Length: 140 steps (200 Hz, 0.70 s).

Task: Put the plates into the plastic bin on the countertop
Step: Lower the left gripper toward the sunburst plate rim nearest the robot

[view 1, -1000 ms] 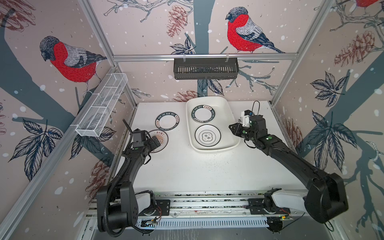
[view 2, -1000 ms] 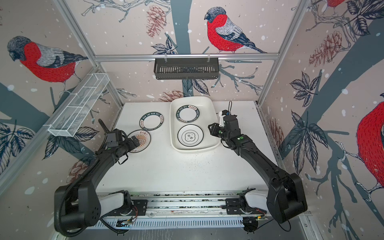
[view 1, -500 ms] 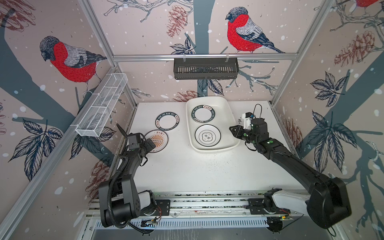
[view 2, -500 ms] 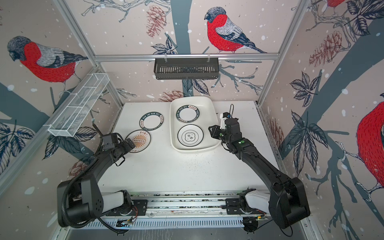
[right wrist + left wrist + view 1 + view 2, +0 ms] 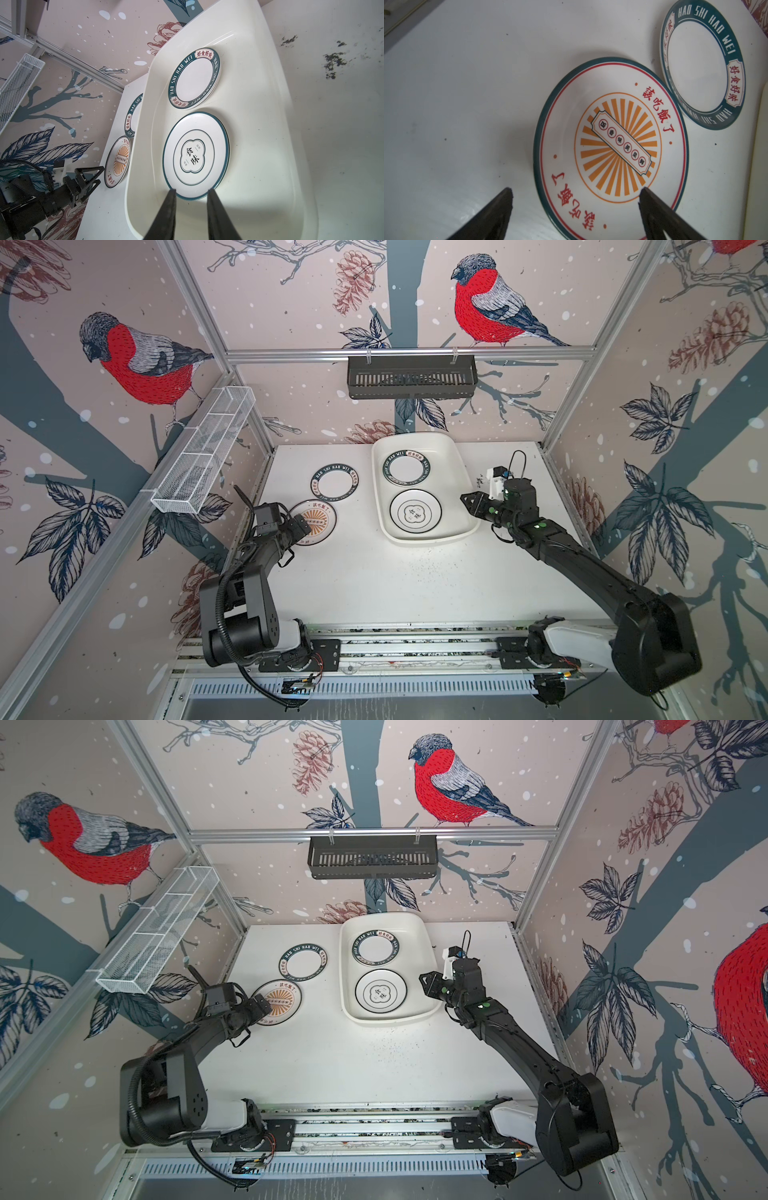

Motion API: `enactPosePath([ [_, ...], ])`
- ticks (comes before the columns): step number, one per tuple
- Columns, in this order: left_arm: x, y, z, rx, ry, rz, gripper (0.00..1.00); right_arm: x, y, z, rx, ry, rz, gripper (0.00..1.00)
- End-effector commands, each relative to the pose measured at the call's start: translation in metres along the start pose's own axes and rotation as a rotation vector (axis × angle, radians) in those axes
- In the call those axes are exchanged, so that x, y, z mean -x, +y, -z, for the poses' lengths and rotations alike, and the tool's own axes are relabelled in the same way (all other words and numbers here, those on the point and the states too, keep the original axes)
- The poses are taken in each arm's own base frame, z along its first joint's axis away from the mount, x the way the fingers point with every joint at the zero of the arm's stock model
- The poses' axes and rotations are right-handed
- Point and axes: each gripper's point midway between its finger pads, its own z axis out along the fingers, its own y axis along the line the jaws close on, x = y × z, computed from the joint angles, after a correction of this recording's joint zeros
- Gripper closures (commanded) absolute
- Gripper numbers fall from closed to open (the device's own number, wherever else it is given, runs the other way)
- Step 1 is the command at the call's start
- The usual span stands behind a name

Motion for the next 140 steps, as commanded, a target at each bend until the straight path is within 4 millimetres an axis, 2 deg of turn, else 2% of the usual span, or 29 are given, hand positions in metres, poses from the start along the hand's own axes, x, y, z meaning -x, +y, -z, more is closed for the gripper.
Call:
enactPosePath([
  [1,0.004,-0.010,-0.003,-0.052,0.002,-0.032,0.06,0.004,0.004,-0.001,0.030,-0.015,-0.004,0.73],
  [42,0.002,-0.006,-0.012,-0.049,0.026,-0.030,0.06,0.001,-0.004,-0.001,0.022,-0.018,-0.021,0.73],
  [82,0.007,-0.011,-0.015,-0.073,0.020,-0.061,0.07,0.000,-0.009,-0.003,0.016,-0.016,-0.026,0.73],
  [140,0.020,-0.004,-0.024,-0.065,-0.004,-0.061,0.07,0.002,-0.012,-0.004,0.014,-0.017,-0.033,0.73],
])
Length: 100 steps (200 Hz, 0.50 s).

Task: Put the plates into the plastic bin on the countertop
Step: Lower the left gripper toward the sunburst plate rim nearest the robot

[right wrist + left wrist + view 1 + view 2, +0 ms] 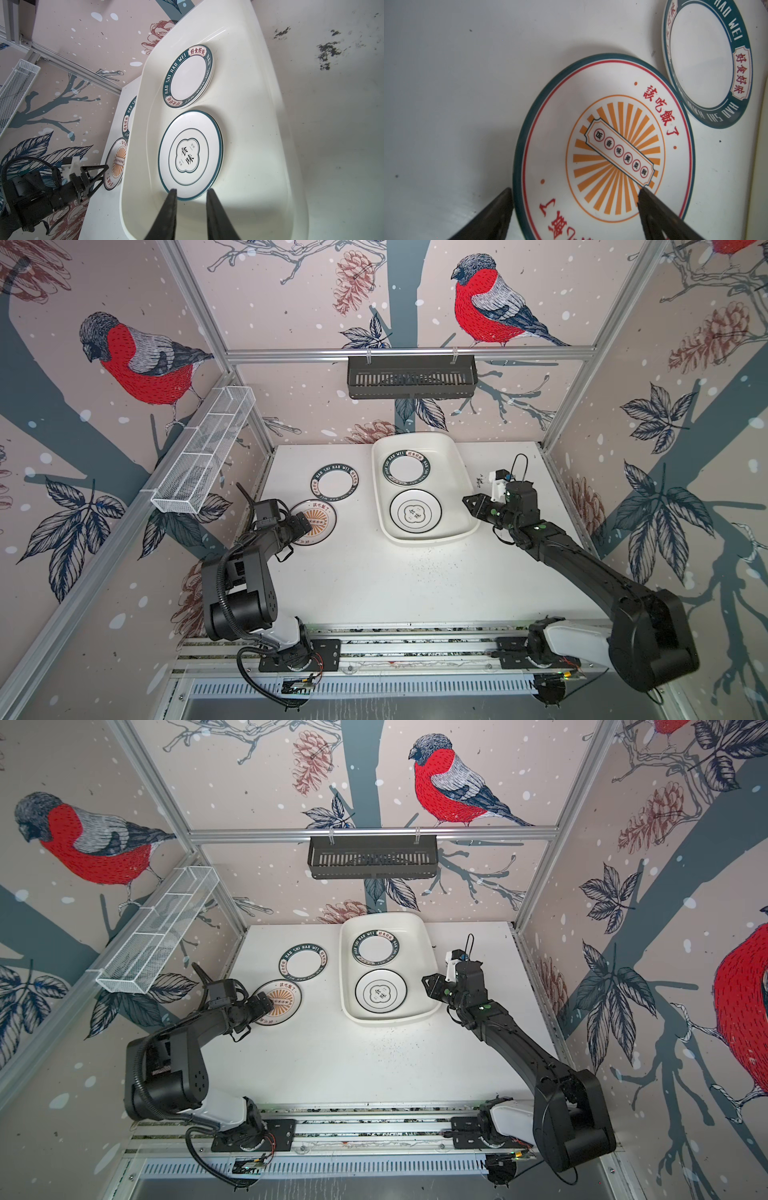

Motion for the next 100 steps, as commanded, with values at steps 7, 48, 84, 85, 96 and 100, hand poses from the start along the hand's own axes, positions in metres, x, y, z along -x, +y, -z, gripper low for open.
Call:
enactPosePath([
  [7,0.019,-0.003,-0.001,-0.030,-0.061,-0.025,0.08,0.005,0.004,0.000,0.020,-0.018,0.005,0.73],
  [48,0.017,-0.010,-0.009,-0.085,-0.023,-0.084,0.12,0.007,0.006,0.000,0.025,-0.020,0.000,0.73],
  [84,0.017,-0.014,-0.013,-0.111,-0.017,-0.109,0.14,0.008,0.006,0.000,0.020,-0.020,-0.002,0.74],
  [85,0.018,-0.014,-0.013,-0.114,-0.017,-0.110,0.14,0.008,0.006,0.000,0.020,-0.020,-0.001,0.74],
  [96,0.017,-0.019,-0.014,-0.138,-0.009,-0.128,0.15,0.007,0.006,0.000,0.019,-0.018,-0.004,0.74],
  [100,0.017,-0.020,-0.014,-0.145,-0.006,-0.131,0.15,0.007,0.006,0.000,0.020,-0.019,-0.005,0.74],
])
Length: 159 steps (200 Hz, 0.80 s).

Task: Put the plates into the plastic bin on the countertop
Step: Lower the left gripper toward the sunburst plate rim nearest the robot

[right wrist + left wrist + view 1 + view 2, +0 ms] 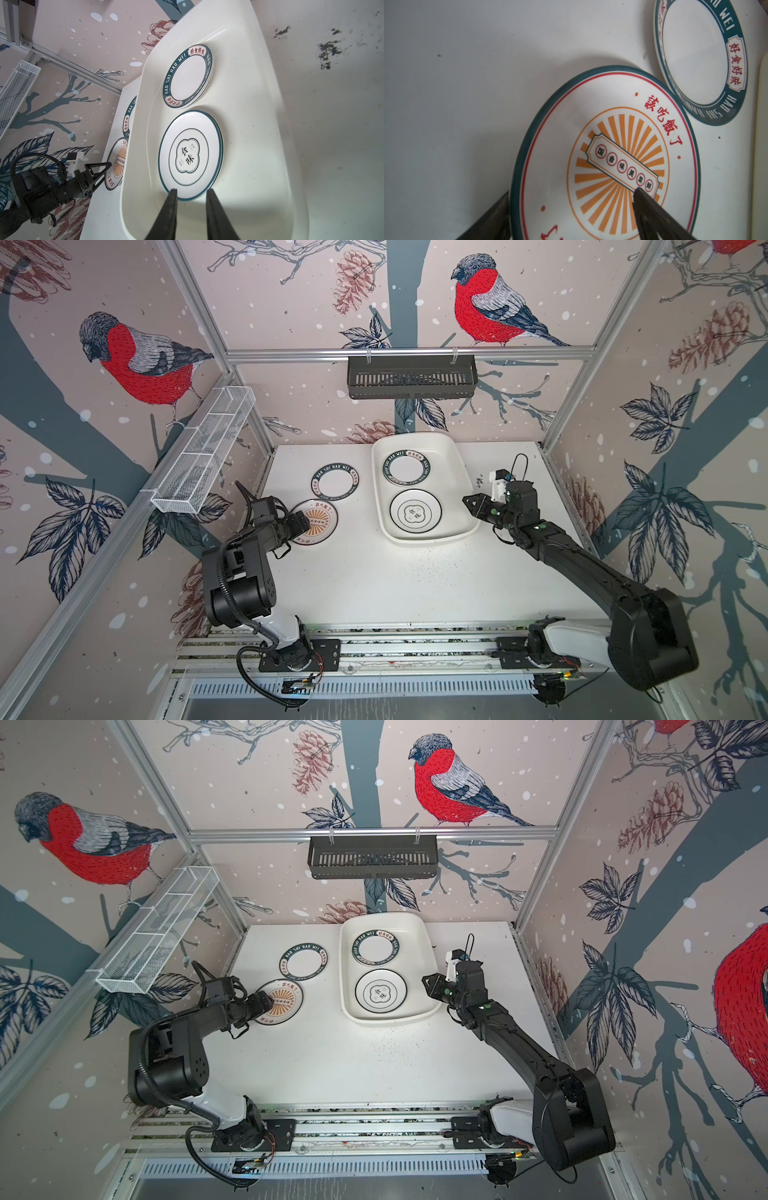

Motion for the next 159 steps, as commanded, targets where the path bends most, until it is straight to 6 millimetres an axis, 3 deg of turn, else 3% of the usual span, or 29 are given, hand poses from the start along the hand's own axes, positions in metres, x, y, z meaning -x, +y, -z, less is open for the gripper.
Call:
enactPosePath([
  [1,0.010,-0.013,-0.001,-0.074,-0.025,-0.059,0.15,0.007,0.005,0.000,0.017,-0.020,0.000,0.74],
  [112,-0.005,-0.035,-0.009,-0.225,0.089,-0.144,0.21,0.003,0.001,-0.005,0.008,0.000,-0.020,0.74],
  [159,-0.012,-0.041,-0.012,-0.246,0.125,-0.181,0.22,0.010,0.006,0.000,0.006,-0.016,-0.013,0.75],
])
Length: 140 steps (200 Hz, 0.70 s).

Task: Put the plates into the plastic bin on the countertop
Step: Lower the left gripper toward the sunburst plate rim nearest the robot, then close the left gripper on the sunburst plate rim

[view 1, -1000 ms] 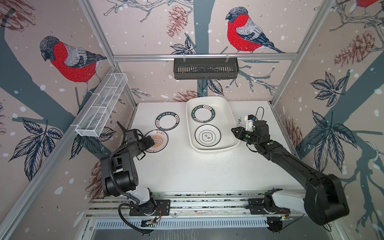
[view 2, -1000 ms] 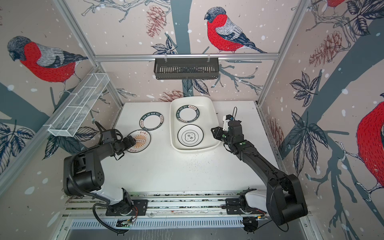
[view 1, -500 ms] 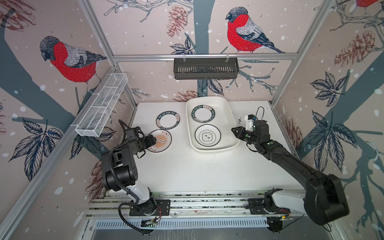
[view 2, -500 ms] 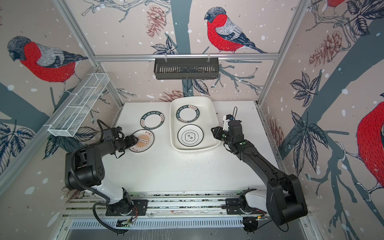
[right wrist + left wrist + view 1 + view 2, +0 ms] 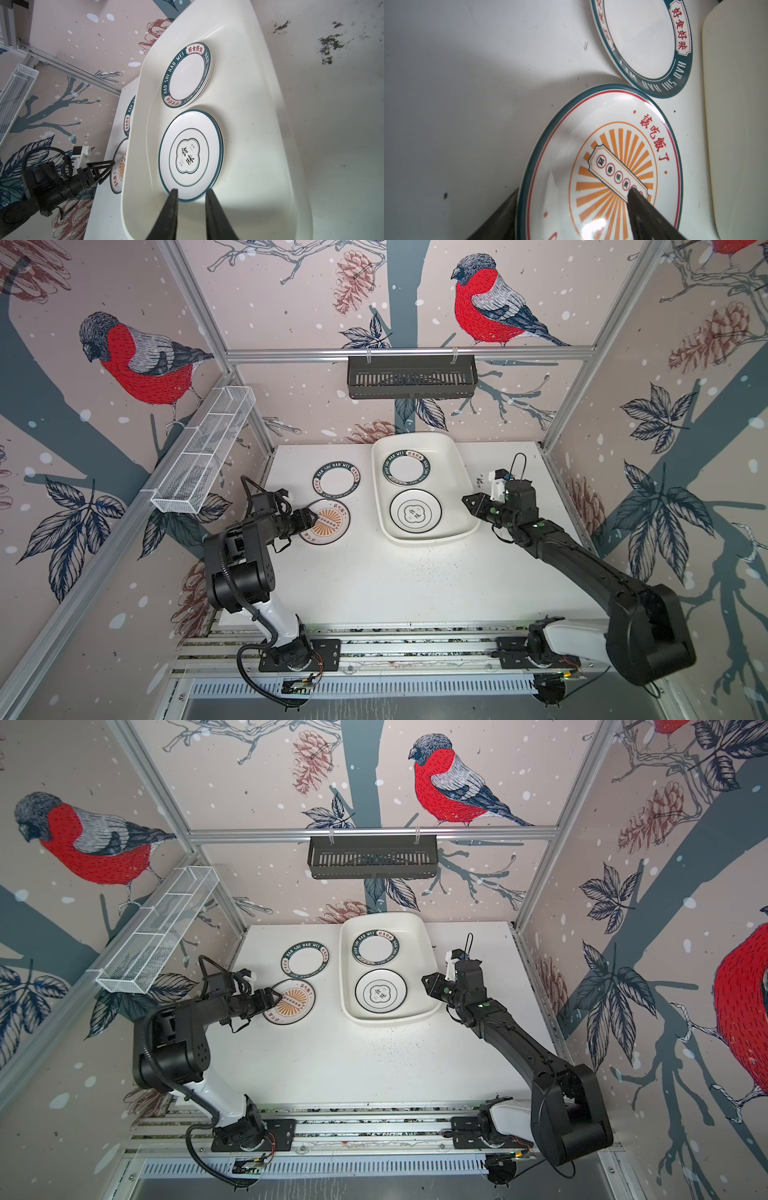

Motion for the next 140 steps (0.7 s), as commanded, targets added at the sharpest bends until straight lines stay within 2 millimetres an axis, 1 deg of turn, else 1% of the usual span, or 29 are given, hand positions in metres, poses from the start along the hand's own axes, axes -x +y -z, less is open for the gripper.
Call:
enactPosePath([
  [1,-0.010,-0.009,-0.001,-0.039,0.042,-0.031,0.22,0.008,0.005,0.003,0.005,-0.021,0.011,0.75],
  [14,-0.010,-0.013,-0.001,-0.044,0.042,-0.048,0.22,0.008,0.005,0.003,-0.003,-0.019,0.013,0.75],
  [16,-0.010,-0.014,-0.001,-0.046,0.042,-0.052,0.22,0.012,0.010,0.008,0.008,-0.033,0.020,0.75],
  [19,-0.010,-0.015,-0.001,-0.047,0.042,-0.057,0.22,0.013,0.011,0.010,0.010,-0.039,0.023,0.75],
  [53,-0.015,-0.031,-0.004,-0.067,0.064,-0.111,0.22,0.013,0.012,0.011,0.011,-0.039,0.019,0.75],
  [98,-0.020,-0.035,-0.009,-0.075,0.089,-0.115,0.23,0.012,0.011,0.015,0.003,-0.042,0.020,0.75],
  [140,-0.017,-0.041,-0.012,-0.106,0.083,-0.090,0.25,0.012,0.010,0.015,0.000,-0.040,0.019,0.75],
])
